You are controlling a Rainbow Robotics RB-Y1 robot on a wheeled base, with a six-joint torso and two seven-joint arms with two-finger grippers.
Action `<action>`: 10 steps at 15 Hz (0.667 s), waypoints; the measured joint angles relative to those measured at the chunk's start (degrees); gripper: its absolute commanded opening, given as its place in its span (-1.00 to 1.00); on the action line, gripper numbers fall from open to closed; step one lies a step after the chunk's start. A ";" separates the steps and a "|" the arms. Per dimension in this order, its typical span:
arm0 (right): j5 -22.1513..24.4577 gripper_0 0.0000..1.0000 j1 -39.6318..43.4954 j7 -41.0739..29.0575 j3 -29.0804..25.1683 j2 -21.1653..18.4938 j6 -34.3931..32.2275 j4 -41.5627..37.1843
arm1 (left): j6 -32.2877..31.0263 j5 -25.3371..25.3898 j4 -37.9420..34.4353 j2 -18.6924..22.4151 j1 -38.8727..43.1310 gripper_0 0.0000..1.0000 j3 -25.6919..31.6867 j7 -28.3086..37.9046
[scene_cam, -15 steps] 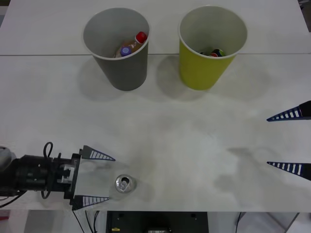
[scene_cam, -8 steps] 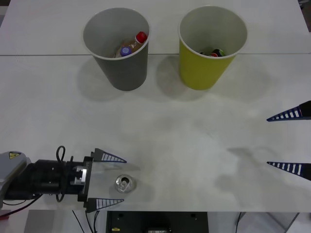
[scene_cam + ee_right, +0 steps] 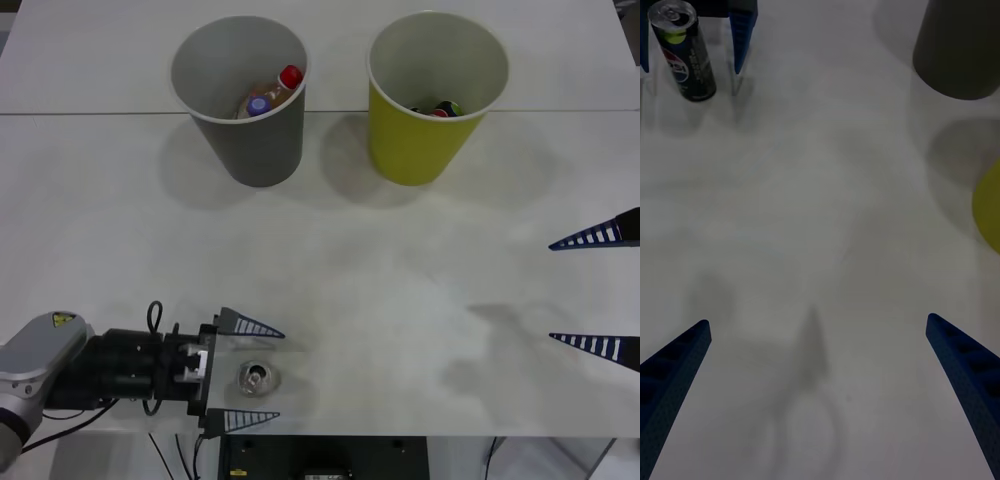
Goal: Put the can into the green bin and the plastic bottle into the gray bin
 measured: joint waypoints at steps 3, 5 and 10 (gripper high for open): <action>0.00 1.00 0.00 0.00 0.00 0.00 0.00 0.00 | 0.58 -1.02 0.09 -1.32 -0.32 1.00 0.07 0.06; 0.00 1.00 0.00 0.00 0.00 0.00 0.00 0.00 | 0.82 -1.35 0.18 -1.64 -0.48 -0.47 0.09 0.07; 0.00 1.00 0.00 0.00 0.00 0.00 0.00 0.00 | 0.89 -1.42 1.04 -2.43 -0.64 -0.99 0.03 0.74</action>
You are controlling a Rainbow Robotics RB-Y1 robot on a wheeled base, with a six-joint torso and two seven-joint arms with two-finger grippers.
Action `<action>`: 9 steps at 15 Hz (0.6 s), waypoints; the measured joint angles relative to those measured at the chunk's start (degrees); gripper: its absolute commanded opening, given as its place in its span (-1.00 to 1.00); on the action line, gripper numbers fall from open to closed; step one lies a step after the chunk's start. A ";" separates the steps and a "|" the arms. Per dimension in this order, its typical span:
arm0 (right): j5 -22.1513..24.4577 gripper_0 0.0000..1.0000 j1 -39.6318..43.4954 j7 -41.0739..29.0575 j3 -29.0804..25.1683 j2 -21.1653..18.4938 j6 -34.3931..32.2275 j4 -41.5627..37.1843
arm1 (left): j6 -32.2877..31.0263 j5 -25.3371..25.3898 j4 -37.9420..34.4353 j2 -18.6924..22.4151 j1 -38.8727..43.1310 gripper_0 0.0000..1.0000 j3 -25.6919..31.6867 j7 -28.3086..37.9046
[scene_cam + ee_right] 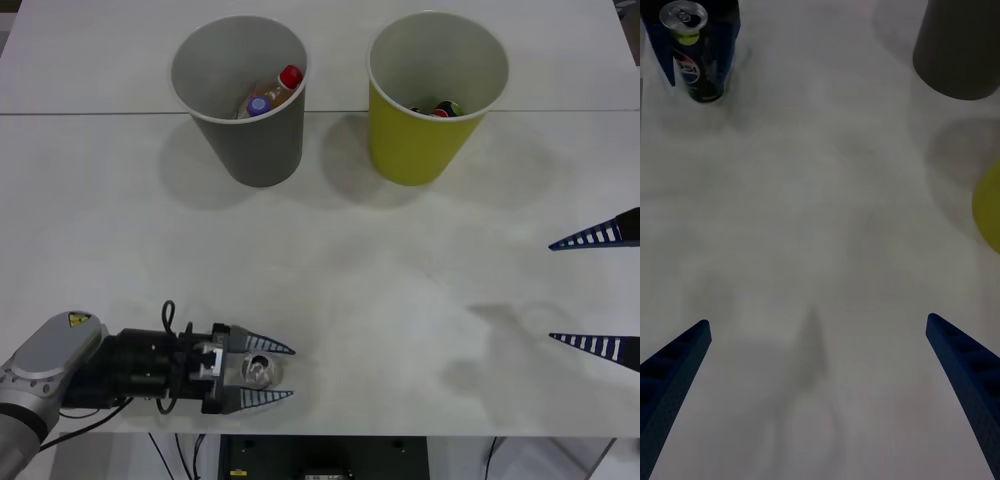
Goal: Put the can into the green bin and the plastic bottle into the gray bin
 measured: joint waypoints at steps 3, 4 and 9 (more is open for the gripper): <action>0.00 1.00 0.00 0.00 0.00 0.00 0.00 0.00 | 0.00 -0.14 -0.03 -0.07 -0.16 -1.00 0.00 0.43; 0.00 1.00 0.00 0.00 0.00 0.00 0.00 0.00 | 0.00 -0.19 0.00 -0.07 -0.21 -1.00 0.00 0.58; 0.00 1.00 0.00 0.00 0.00 0.00 0.00 0.00 | 0.12 -0.29 -0.04 0.09 -0.73 -1.00 0.38 2.30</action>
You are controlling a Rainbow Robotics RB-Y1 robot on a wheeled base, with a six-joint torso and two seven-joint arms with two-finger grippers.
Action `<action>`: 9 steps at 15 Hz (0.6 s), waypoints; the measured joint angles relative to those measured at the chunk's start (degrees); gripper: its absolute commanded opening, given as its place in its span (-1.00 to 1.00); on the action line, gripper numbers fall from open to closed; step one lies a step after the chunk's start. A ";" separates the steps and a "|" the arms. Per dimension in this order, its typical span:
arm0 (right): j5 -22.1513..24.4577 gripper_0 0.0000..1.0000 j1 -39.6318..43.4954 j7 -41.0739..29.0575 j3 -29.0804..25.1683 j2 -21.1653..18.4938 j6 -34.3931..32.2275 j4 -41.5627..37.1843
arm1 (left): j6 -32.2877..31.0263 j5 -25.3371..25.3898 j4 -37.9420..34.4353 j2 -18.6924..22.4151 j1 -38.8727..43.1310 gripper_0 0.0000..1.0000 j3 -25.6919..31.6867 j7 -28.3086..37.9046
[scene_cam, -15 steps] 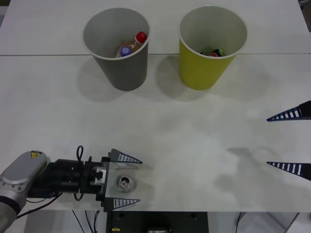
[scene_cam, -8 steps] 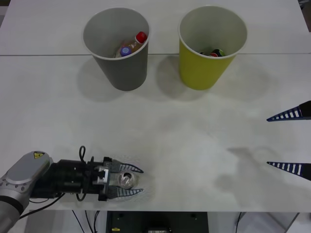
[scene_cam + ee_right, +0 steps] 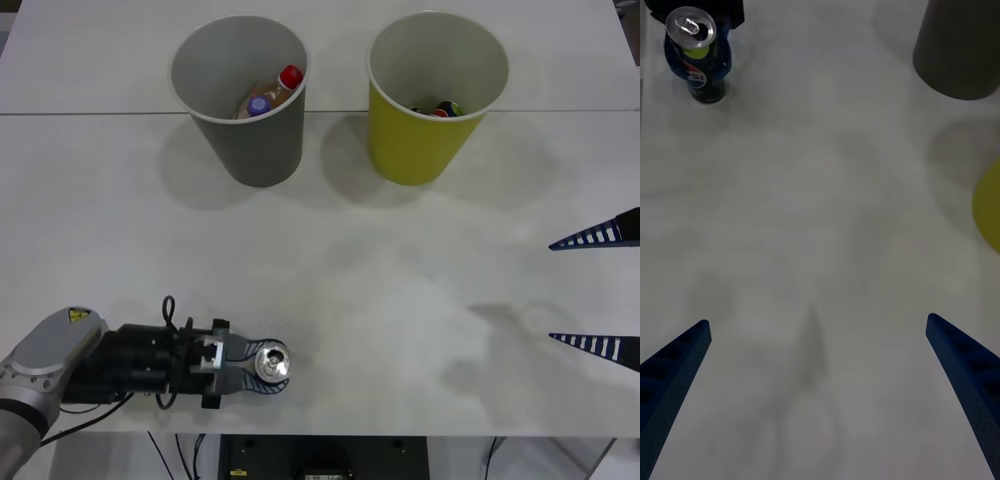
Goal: Put the can into the green bin and the plastic bottle into the gray bin
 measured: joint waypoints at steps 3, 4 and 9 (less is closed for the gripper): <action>0.00 1.00 0.00 0.00 0.00 0.00 0.00 0.00 | 0.83 0.05 -2.54 1.71 -0.58 -1.00 0.10 6.66; 0.00 1.00 0.00 0.00 0.00 0.00 0.00 0.00 | 1.45 -0.36 -4.45 2.58 -0.59 -1.00 0.33 10.11; 0.00 1.00 0.00 0.00 0.00 0.00 0.00 0.00 | 6.63 -8.45 -16.70 6.34 -0.61 -1.00 2.15 26.97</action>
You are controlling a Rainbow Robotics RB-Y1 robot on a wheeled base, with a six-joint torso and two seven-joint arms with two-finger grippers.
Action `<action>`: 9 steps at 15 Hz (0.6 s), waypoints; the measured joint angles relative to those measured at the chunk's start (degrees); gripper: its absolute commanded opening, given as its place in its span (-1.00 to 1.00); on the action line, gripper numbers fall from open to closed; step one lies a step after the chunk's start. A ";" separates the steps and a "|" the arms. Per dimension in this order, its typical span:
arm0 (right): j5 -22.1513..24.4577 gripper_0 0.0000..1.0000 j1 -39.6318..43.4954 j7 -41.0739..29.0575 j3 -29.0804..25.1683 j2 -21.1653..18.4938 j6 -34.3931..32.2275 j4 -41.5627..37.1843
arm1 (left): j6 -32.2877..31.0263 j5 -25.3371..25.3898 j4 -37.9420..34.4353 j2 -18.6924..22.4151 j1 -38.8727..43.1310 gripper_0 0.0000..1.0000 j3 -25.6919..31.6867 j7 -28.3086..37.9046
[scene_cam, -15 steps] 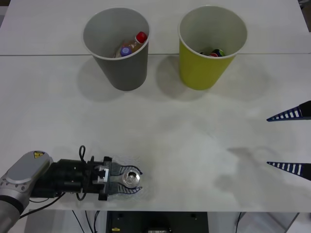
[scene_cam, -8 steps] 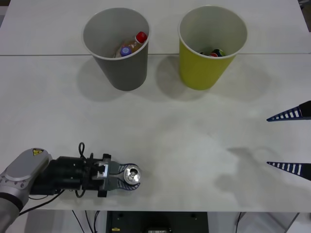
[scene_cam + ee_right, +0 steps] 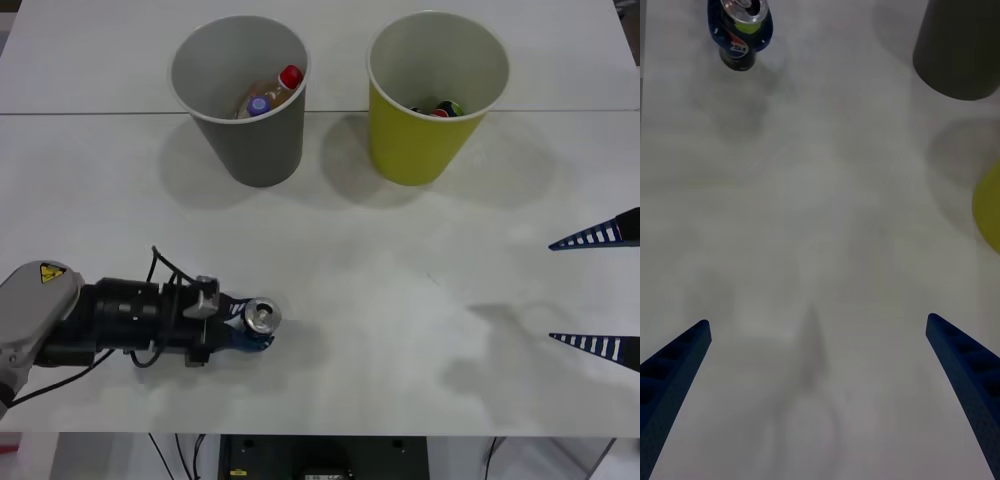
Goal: Put the can into the green bin and the plastic bottle into the gray bin
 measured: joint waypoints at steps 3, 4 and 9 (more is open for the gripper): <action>0.00 1.00 0.00 0.00 0.00 0.00 0.00 0.00 | 2.38 -6.77 -9.11 2.18 0.06 -1.00 0.93 11.70; 0.00 1.00 0.00 0.00 0.00 0.00 0.00 0.00 | 2.59 -9.60 -12.68 2.76 0.04 -1.00 1.33 16.37; 0.00 1.00 0.00 0.00 0.00 0.00 0.00 0.00 | 1.98 -24.70 -28.70 3.41 -0.51 -0.99 2.68 39.37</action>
